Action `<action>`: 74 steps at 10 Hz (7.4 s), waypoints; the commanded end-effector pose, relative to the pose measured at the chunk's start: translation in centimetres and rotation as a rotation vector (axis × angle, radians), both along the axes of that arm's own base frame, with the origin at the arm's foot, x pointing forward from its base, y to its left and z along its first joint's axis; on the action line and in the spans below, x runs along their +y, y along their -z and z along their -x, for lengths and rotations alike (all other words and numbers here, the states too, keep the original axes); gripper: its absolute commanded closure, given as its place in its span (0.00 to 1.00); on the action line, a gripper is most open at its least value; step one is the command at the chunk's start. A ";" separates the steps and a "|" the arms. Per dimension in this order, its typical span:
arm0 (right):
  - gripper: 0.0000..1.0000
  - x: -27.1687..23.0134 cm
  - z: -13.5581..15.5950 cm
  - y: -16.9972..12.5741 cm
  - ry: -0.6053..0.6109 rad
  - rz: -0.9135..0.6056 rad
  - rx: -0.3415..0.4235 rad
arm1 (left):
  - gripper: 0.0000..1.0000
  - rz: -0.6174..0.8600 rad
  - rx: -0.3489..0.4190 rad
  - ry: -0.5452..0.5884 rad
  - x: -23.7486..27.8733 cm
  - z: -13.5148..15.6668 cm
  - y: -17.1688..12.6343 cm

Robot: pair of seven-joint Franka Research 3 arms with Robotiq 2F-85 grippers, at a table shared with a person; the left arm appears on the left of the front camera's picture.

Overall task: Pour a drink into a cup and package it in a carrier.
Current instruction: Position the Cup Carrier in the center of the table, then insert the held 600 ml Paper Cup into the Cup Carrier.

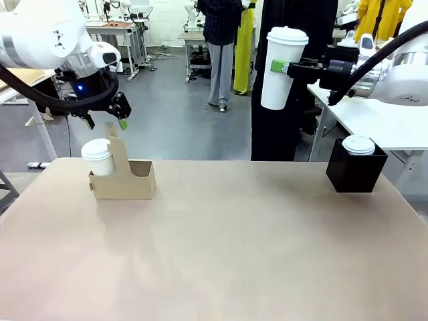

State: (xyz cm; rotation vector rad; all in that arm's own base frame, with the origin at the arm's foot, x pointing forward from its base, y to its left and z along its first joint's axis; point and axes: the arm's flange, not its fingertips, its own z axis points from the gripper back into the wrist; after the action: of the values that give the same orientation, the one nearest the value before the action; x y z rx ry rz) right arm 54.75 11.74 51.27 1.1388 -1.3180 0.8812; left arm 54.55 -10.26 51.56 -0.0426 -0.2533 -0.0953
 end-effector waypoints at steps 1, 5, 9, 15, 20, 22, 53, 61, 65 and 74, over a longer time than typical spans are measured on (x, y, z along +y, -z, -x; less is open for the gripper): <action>0.19 0.1 0.2 -0.3 0.010 -0.021 -0.024 | 0.00 0.005 0.016 -0.049 -0.8 -0.4 0.0; 0.19 0.1 0.2 -0.3 0.010 -0.021 -0.024 | 0.00 0.003 0.012 -0.012 -0.3 -0.2 0.6; 0.19 0.1 0.2 -0.3 0.010 -0.021 -0.024 | 0.58 0.031 0.033 -0.060 -0.5 -0.9 1.5; 0.19 0.1 0.2 -0.3 0.010 -0.021 -0.024 | 1.00 0.038 0.057 -0.061 -1.1 -1.2 1.6; 0.19 0.1 0.2 -0.3 0.010 -0.021 -0.024 | 1.00 0.026 0.051 -0.051 -1.0 -0.8 1.9; 0.19 0.1 0.2 -0.3 0.010 -0.021 -0.024 | 1.00 0.026 0.051 -0.051 -1.0 -0.8 1.9; 0.19 0.1 0.2 -0.3 0.010 -0.021 -0.024 | 0.98 0.032 0.011 -0.055 -27.1 18.9 2.4; 0.19 2.5 0.2 4.4 -0.214 0.026 -0.137 | 0.00 0.114 0.013 0.182 -20.4 19.8 -6.7; 0.19 9.3 3.2 7.6 -0.466 0.074 -0.215 | 0.00 0.135 -0.037 0.486 -9.4 20.2 -5.7; 0.19 11.0 4.8 10.7 -0.535 0.049 -0.133 | 0.00 0.117 -0.046 0.558 -4.4 20.0 -3.9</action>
State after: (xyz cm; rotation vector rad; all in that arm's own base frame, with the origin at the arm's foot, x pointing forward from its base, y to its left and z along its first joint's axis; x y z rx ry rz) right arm 50.06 23.09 41.34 1.4073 -1.0927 1.4141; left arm 34.81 -16.23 55.94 -0.2250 -0.2958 -0.6216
